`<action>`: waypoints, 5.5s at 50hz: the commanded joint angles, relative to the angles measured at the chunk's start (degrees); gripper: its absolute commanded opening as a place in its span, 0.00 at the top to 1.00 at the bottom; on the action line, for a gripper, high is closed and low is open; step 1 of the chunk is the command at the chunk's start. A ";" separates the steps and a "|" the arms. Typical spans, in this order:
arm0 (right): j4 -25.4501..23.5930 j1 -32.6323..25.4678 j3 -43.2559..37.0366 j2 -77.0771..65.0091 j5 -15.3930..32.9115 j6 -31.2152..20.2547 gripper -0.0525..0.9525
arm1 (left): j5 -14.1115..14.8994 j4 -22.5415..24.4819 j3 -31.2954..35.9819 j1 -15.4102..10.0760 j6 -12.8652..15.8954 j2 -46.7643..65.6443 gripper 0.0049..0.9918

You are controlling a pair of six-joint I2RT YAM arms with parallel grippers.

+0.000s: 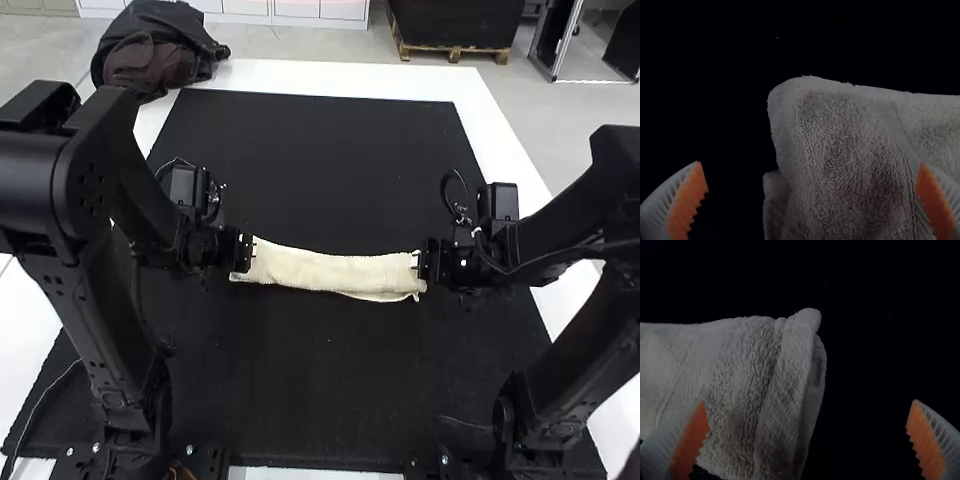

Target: Fold the towel.

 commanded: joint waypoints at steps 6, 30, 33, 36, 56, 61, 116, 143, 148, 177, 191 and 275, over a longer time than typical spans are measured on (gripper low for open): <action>0.34 0.81 2.42 4.45 -0.87 -0.25 0.04 | -0.43 0.91 0.73 0.02 -2.58 -3.13 0.02; 0.95 4.94 5.50 8.67 -0.16 -0.16 0.04 | -0.34 1.43 1.17 0.02 -4.96 -5.24 0.02; 1.22 4.94 5.50 9.02 0.19 -0.16 0.04 | -0.43 1.35 1.17 0.02 -5.04 -5.41 0.02; 1.57 4.94 5.41 9.64 0.28 -0.16 0.04 | -0.43 1.17 1.17 0.11 -5.04 -5.59 0.02; 2.27 5.56 5.50 12.80 2.39 -1.40 0.13 | -0.43 -1.20 4.24 2.39 -5.04 -8.23 0.02; 2.01 5.64 6.02 12.98 1.24 -1.40 0.38 | -0.43 -1.47 4.60 2.39 -5.04 -8.23 0.02; -13.73 3.71 12.97 0.67 -4.91 -0.16 0.97 | -2.80 -4.89 6.18 2.57 -5.92 -9.81 0.02; -17.42 10.57 16.48 -1.44 -7.99 3.61 0.97 | -8.34 -4.98 6.88 3.27 -5.92 -10.34 0.02; -16.01 13.47 17.01 -1.17 -7.90 5.37 0.97 | -8.34 -5.25 6.97 4.24 -5.83 -10.34 0.02; -9.42 25.95 22.55 6.74 -6.14 8.89 0.97 | -8.60 -6.04 7.50 8.46 -4.43 -10.34 0.02; -8.80 30.60 27.82 12.10 -5.70 9.50 0.97 | -8.69 -5.86 7.23 10.66 -2.76 -10.34 0.02; -6.69 45.28 54.45 36.62 -5.17 12.05 0.97 | -7.98 -4.63 4.95 18.39 0.41 -10.34 0.02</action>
